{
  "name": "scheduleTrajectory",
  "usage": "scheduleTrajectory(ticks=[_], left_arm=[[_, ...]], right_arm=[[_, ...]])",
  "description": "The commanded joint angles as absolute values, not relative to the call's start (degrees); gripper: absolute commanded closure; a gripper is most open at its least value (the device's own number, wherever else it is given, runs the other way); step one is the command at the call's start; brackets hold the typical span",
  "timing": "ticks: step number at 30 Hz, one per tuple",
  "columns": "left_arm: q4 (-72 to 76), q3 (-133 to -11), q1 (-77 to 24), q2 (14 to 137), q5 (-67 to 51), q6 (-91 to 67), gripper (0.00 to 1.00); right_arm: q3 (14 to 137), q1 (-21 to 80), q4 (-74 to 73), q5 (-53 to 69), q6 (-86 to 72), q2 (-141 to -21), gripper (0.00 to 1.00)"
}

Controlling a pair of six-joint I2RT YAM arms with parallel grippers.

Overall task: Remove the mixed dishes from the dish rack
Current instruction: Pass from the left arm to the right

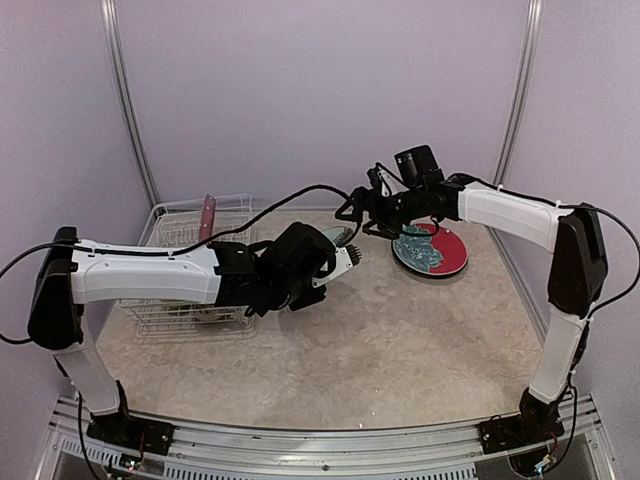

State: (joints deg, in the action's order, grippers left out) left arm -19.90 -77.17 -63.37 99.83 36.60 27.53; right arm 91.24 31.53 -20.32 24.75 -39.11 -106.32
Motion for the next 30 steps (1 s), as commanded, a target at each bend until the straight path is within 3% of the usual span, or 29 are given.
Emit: scheduleTrajectory(ticks=[1, 5, 16, 20, 25, 30], left_arm=[[-13.99, -77.96, -63.78, 100.64, 41.05, 29.51, 1.0], [-13.71, -78.27, -63.73, 102.04, 42.12, 30.24, 1.0], [-11.98, -78.71, -64.71, 106.17, 44.87, 33.29, 1.0], [-11.48, -78.94, -64.84, 107.45, 45.89, 34.29, 1.0], [-10.96, -78.95, -64.86, 108.17, 46.61, 34.85, 0.99], [-10.99, -79.08, -64.83, 108.41, 46.78, 34.51, 0.84]], right_arm=[[94.45, 33.91, -26.4, 24.97, -37.09, -109.05, 0.07], [94.42, 34.54, -28.3, 26.21, -37.32, -110.48, 0.22], [93.81, 35.84, -27.1, 32.31, -40.62, -114.61, 0.33], [91.42, 35.81, -21.71, 36.49, -45.87, -115.78, 0.48], [92.85, 35.81, -24.14, 33.34, -44.7, -116.34, 0.62], [91.23, 35.58, -21.22, 33.17, -46.18, -114.67, 0.86]])
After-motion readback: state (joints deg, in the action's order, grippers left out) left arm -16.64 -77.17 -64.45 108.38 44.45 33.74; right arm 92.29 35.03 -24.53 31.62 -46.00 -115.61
